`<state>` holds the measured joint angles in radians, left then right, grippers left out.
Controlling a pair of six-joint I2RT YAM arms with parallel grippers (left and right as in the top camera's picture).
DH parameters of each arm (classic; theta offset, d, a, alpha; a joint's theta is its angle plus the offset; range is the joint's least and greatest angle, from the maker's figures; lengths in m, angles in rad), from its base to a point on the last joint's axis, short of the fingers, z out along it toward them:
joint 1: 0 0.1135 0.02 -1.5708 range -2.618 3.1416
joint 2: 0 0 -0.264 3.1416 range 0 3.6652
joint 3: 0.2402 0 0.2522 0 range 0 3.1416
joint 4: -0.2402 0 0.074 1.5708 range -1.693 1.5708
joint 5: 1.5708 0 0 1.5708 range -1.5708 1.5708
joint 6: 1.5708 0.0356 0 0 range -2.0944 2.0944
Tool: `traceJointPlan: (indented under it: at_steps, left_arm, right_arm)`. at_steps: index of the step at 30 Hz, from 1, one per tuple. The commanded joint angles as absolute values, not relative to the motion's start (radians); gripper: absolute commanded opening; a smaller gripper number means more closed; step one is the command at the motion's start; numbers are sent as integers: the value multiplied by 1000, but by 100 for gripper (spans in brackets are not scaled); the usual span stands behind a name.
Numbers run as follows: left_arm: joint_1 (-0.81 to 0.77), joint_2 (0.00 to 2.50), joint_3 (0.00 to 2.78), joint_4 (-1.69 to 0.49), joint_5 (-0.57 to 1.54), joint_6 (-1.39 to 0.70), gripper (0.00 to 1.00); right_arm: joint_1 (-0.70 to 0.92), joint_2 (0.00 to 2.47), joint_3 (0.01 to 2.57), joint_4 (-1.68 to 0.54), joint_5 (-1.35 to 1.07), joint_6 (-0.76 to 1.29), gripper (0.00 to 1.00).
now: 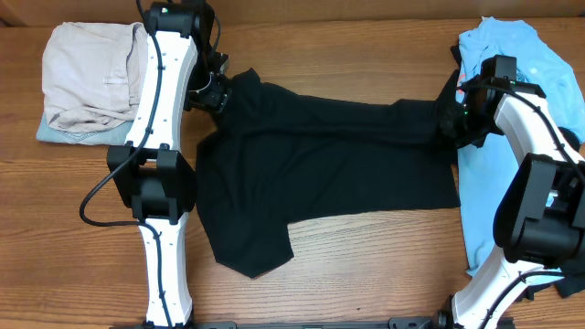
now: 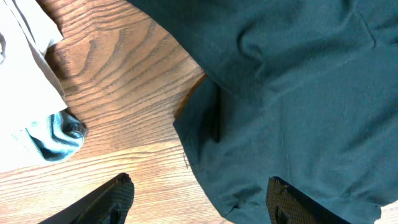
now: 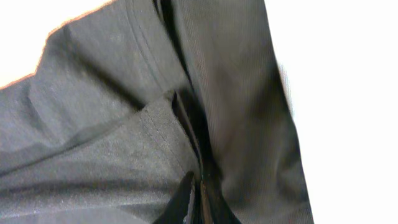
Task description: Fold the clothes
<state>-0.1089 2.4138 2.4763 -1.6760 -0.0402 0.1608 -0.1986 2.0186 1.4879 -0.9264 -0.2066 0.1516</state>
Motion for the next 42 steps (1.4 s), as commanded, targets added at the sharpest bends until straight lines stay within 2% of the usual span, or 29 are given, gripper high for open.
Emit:
traceJointPlan:
  at_steps: [1, 3, 12, 17, 25, 28, 32, 34, 37, 38, 42]
  left_arm:
    - [-105, 2416, 2480, -1676, -29, 172, 72]
    - [-105, 2416, 2480, -1677, -35, 174, 73]
    - [-102, 2416, 2480, -1689, -84, 187, 75]
    - [-102, 2416, 2480, -1689, -79, 186, 75]
    - [-102, 2416, 2480, -1687, -77, 186, 75]
    - [-102, 2416, 2480, -1686, -77, 187, 76]
    - [-102, 2416, 2480, -1686, -77, 187, 75]
    - [-102, 2416, 2480, -1686, -77, 187, 76]
    - [-102, 2416, 2480, -1687, -77, 187, 75]
    - [-102, 2416, 2480, -1687, -77, 187, 75]
    - [-102, 2416, 2480, -1688, -78, 187, 69]
  right_arm:
    - [-183, 1990, 1497, -972, -210, 96, 10]
    - [-173, 1990, 1497, -1007, -222, 73, 21]
    - [-171, 1988, 1531, -914, -226, 74, 39]
    - [-164, 2001, 1531, -804, -220, 69, 43]
    - [-135, 2070, 1531, -767, -211, 43, 43]
    - [-129, 2076, 1531, -758, -211, 44, 42]
    - [-128, 2076, 1531, -748, -210, 44, 33]
    - [-128, 2076, 1531, -751, -210, 44, 25]
    - [-128, 2076, 1531, -755, -211, 44, 6]
    - [-128, 2075, 1532, -758, -211, 44, 4]
    - [-131, 2029, 1533, -805, -211, 44, 4]
